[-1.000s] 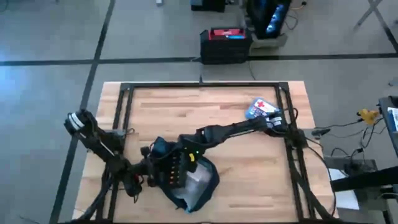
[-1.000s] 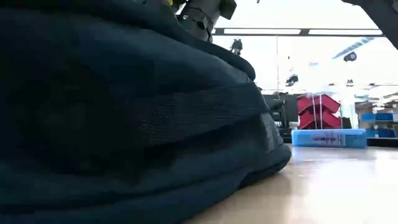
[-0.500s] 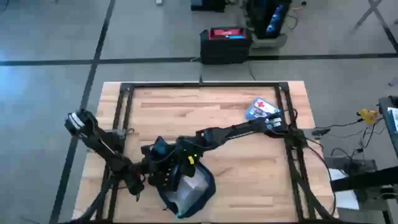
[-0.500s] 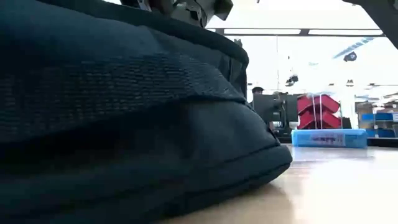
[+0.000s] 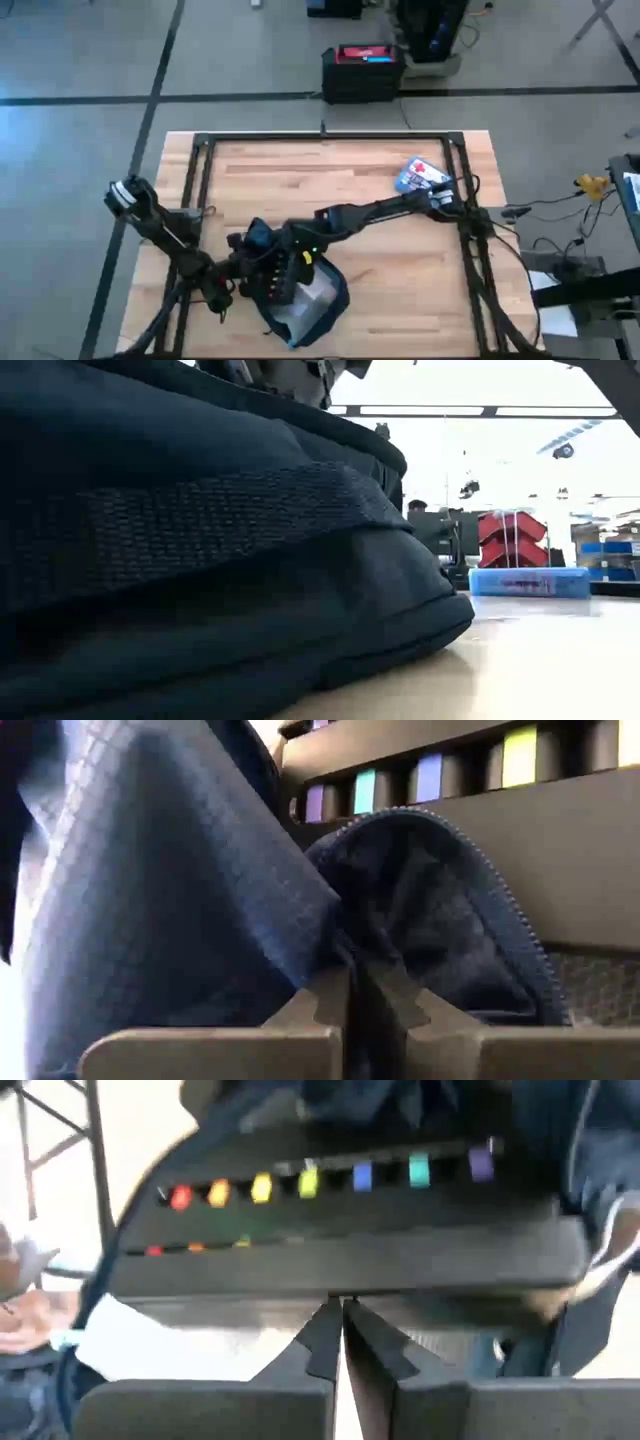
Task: Unpack backpack
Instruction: Put the pill organizer into the backpack
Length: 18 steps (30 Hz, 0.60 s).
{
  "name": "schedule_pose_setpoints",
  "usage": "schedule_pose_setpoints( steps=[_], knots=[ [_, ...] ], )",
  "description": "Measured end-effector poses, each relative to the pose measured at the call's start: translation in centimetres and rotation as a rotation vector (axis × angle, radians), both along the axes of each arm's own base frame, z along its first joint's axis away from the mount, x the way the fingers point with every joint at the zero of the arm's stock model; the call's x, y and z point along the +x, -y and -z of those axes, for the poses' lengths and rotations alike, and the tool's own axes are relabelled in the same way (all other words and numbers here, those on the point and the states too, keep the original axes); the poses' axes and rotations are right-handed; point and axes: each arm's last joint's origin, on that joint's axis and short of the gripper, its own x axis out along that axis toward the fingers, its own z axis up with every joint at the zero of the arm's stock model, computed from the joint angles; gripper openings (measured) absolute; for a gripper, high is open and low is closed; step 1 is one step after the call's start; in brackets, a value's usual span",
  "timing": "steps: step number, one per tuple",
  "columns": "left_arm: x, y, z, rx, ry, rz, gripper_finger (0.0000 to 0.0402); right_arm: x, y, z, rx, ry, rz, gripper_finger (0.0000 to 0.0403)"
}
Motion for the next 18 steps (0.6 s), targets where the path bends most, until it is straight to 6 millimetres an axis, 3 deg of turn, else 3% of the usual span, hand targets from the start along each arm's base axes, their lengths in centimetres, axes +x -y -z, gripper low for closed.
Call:
schedule_pose_setpoints(
  steps=[7,13,15,18],
  knots=[
    [0.0,0.0,0.0,0.007,0.006,-0.005,0.0000,0.2,-1.4,0.2,0.070,0.015,-0.070,0.0000],
    [0.0,0.0,0.0,0.008,0.008,-0.006,0.0000,-1.3,-1.5,-1.9,-0.081,-0.066,0.009,0.0000],
    [0.0,-0.1,0.0,0.010,0.008,-0.006,0.0000,-1.9,-1.4,-1.6,-0.129,-0.129,0.039,0.0000],
    [0.0,-0.1,0.0,0.013,0.007,-0.005,0.0000,-1.5,-2.0,0.6,-0.127,-0.179,0.048,0.0000]
  ],
)
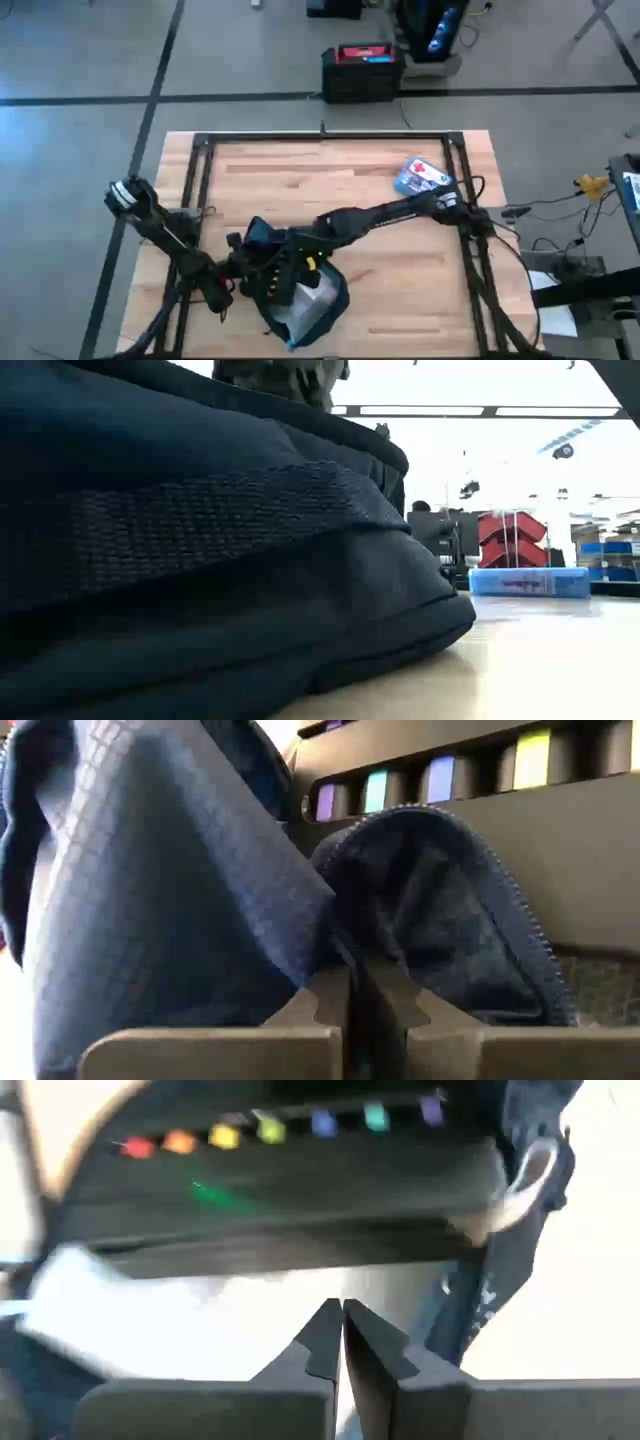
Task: Unpack backpack
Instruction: Put the pill organizer into the backpack
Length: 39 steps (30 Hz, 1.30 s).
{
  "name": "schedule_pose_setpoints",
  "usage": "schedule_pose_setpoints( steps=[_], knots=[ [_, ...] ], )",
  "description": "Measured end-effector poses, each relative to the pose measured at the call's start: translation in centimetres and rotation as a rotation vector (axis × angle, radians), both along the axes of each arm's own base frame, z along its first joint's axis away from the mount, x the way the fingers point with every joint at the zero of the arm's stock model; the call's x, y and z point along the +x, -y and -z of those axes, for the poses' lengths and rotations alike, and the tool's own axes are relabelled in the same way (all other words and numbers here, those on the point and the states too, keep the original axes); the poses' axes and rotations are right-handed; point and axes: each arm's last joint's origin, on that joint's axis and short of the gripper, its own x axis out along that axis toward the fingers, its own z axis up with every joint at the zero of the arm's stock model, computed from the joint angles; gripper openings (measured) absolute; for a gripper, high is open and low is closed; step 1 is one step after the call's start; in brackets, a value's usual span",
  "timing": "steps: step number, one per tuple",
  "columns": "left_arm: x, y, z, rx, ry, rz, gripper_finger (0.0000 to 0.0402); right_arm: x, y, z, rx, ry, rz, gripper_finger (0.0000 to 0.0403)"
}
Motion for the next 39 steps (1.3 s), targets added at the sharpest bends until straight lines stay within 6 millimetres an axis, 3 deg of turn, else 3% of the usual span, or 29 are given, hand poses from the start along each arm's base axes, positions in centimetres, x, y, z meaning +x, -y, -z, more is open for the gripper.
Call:
schedule_pose_setpoints(
  steps=[5,13,22,28,34,39],
  knots=[
    [0.0,0.0,0.0,0.002,-0.001,0.001,0.0000,1.8,-2.2,2.0,0.140,0.083,-0.096,0.0000],
    [0.0,0.0,0.0,0.005,-0.003,0.003,0.0000,2.8,-2.5,0.1,0.167,0.212,-0.133,0.0000],
    [0.1,0.0,0.0,0.006,-0.002,0.003,0.0000,3.1,-2.6,2.3,0.190,0.139,-0.133,0.0000],
    [0.1,0.0,0.0,0.007,-0.003,0.003,0.0000,2.1,-2.5,0.7,0.177,0.113,-0.127,0.0000],
    [0.1,0.0,0.0,0.008,-0.003,0.003,0.0000,0.3,-3.2,0.2,0.056,0.012,-0.090,0.0000],
    [0.1,0.0,0.0,0.008,-0.003,0.003,0.0000,-0.7,-5.6,-0.4,-0.189,0.082,-0.142,0.0000]
  ],
)
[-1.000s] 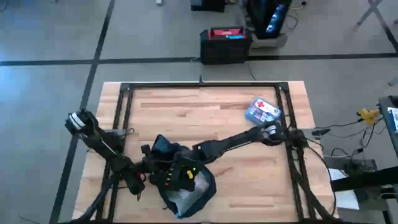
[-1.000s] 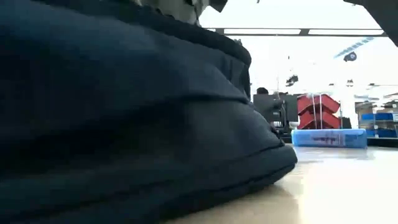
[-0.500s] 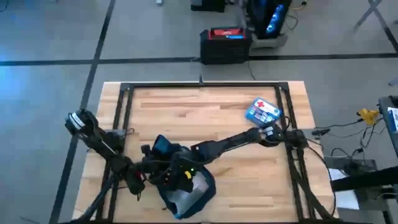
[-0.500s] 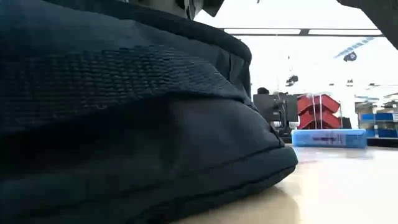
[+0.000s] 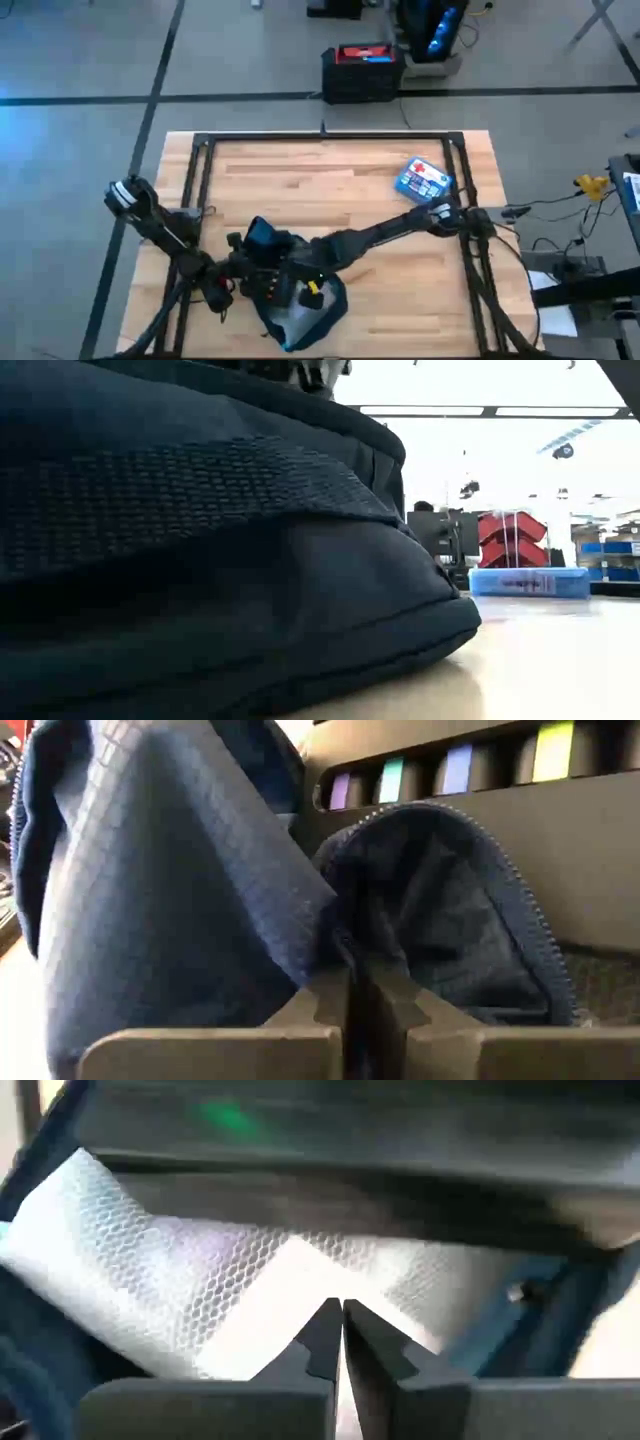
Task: Unpack backpack
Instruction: Put the pill organizer into the backpack
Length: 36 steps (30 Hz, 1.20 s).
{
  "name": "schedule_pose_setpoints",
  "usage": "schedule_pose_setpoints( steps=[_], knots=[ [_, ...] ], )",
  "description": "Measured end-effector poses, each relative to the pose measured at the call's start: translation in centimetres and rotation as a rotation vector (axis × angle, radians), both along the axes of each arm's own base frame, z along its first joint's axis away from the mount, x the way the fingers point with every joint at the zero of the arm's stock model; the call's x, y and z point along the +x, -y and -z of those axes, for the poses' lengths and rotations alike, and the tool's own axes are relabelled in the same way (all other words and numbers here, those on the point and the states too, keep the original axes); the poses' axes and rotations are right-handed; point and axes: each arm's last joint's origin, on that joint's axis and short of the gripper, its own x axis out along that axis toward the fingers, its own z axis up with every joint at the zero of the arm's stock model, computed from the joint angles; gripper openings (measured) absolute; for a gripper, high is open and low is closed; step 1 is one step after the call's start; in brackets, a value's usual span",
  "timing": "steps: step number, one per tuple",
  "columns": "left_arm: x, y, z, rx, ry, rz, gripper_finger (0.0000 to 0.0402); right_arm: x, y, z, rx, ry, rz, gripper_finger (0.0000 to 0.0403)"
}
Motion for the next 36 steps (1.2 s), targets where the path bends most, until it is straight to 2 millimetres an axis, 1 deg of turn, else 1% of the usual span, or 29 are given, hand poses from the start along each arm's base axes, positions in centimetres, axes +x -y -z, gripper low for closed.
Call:
schedule_pose_setpoints(
  steps=[3,6,9,10,14,17,21,24,26,31,36],
  knots=[
    [0.0,0.0,0.0,0.004,-0.002,0.002,0.0000,-0.3,-1.8,-0.1,-0.090,0.073,-0.036,0.0000],
    [0.1,0.0,0.0,0.004,-0.002,-0.001,0.0000,0.3,-2.6,-0.2,-0.066,0.174,-0.043,0.0000],
    [0.3,-0.1,0.0,-0.003,-0.007,-0.001,0.0000,1.3,-2.2,0.1,-0.060,0.247,-0.038,0.0000],
    [0.4,-0.1,0.0,-0.004,-0.012,0.001,0.0000,1.7,-1.9,0.5,-0.061,0.247,-0.043,0.0000],
    [0.8,-0.1,-0.2,0.007,-0.015,0.015,0.0000,2.5,-1.1,1.4,-0.057,0.256,-0.047,0.0000],
    [0.8,-0.2,-0.1,0.009,-0.022,0.017,0.0000,2.7,-0.7,1.3,-0.056,0.260,-0.062,0.0000],
    [0.9,-0.2,-0.1,0.006,-0.022,0.011,0.0000,2.8,-0.8,0.9,-0.117,0.297,-0.054,0.0000],
    [0.9,-0.3,-0.1,-0.002,-0.024,0.010,0.0000,2.8,-0.7,0.5,-0.131,0.314,-0.049,0.0000],
    [0.9,-0.3,-0.1,-0.004,-0.024,0.008,0.0000,2.7,-1.0,0.5,-0.138,0.302,-0.048,0.0000],
    [0.9,-0.3,-0.1,-0.015,-0.026,0.006,0.0000,1.8,-2.5,0.6,-0.204,0.290,-0.038,0.0000],
    [0.8,-0.4,0.0,-0.025,-0.026,0.003,0.0000,-0.1,-4.4,1.0,-0.400,0.236,0.014,0.0000]
  ],
)
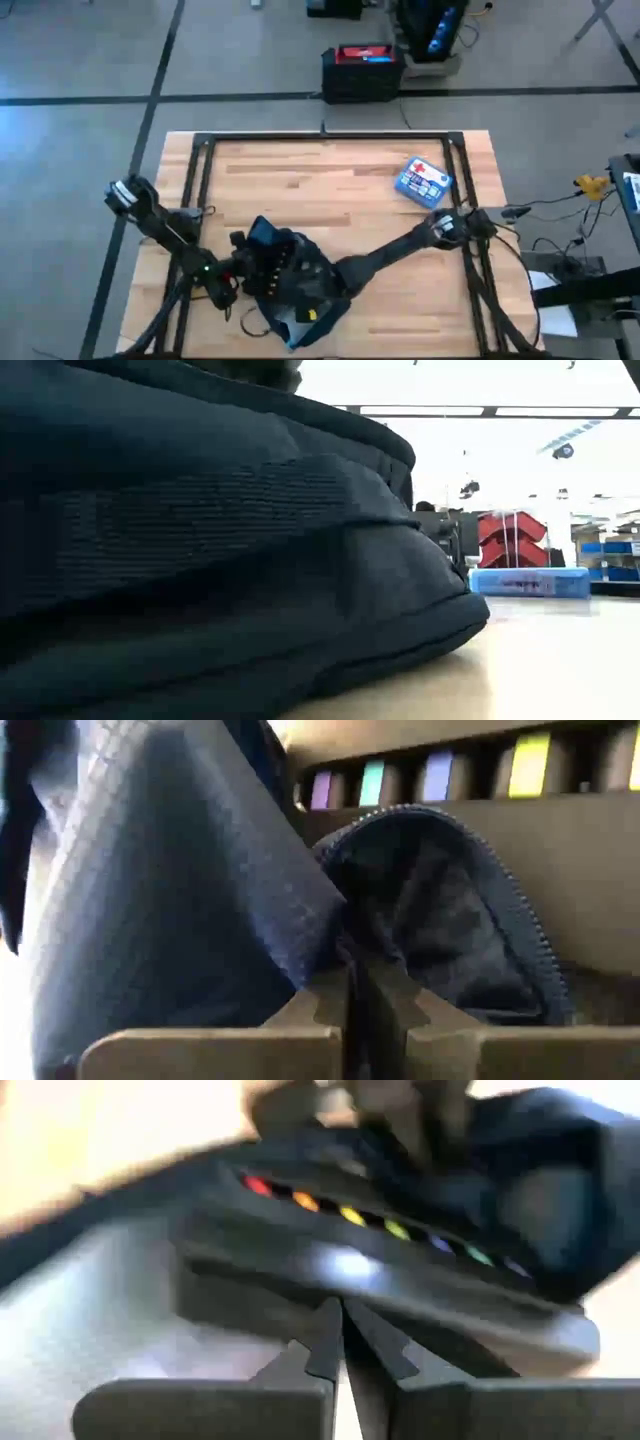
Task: Unpack backpack
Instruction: Put the pill organizer into the backpack
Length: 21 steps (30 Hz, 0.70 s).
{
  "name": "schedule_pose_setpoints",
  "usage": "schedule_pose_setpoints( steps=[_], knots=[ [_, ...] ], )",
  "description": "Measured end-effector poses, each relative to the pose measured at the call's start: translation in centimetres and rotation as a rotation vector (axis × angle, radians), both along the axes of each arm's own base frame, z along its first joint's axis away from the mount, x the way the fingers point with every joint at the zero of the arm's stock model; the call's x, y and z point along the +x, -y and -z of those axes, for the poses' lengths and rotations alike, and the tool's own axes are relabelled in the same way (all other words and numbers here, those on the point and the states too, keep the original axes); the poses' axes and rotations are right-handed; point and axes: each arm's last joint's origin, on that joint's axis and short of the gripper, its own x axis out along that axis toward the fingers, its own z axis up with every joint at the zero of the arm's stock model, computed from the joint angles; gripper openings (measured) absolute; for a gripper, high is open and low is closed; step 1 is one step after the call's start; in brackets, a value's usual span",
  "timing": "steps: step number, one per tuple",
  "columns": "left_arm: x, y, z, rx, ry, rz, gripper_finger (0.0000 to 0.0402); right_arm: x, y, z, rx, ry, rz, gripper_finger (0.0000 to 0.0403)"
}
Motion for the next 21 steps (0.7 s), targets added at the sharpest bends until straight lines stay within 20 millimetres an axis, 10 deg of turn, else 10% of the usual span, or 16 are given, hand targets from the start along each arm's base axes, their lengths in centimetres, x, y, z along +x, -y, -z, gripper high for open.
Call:
schedule_pose_setpoints(
  steps=[9,21],
  knots=[
    [0.4,0.1,-0.2,-0.020,-0.009,0.004,0.0000,-0.7,0.2,2.8,0.002,-0.025,0.071,0.0000],
    [1.1,-0.5,0.0,-0.073,-0.074,0.004,0.0000,0.7,0.7,1.4,0.026,0.062,0.004,0.0000]
  ],
)
